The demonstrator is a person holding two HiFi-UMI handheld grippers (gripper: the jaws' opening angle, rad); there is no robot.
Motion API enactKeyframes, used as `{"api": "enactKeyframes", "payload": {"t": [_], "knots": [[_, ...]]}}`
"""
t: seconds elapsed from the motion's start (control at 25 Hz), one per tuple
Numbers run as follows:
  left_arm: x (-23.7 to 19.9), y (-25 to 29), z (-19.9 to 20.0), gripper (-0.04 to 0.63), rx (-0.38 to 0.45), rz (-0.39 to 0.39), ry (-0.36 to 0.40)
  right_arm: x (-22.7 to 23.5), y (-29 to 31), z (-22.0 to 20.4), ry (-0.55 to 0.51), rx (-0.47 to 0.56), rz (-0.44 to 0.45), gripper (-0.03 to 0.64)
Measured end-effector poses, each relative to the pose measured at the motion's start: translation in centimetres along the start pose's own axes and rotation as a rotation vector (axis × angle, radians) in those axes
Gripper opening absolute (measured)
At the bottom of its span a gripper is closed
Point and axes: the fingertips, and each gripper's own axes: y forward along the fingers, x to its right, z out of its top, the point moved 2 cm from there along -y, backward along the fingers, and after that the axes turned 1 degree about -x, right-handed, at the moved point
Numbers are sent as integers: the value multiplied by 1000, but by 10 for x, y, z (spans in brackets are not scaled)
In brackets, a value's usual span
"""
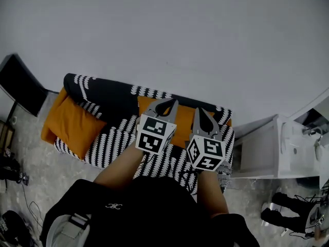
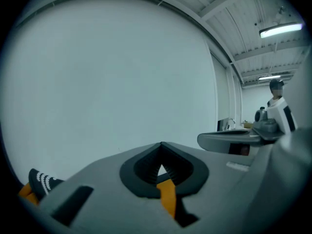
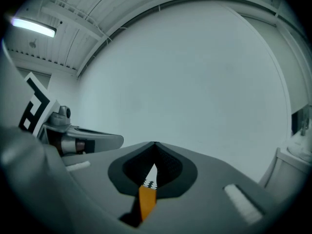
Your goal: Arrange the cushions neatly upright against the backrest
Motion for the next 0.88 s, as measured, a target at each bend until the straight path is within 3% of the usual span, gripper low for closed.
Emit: {"api": "enactKeyframes", "payload": {"t": [0.2,0.4,0.88], "knots": [[14,6,-3,6,-18,-26,42,2,-2,4,-7,9,6,8],[23,2,-5,9,-13,-57,-1,2,-7,-3,5,-11,13,8],[29,-14,-26,9,-49,22,-44,3,-19,-23,33,-56,69,8]]}}
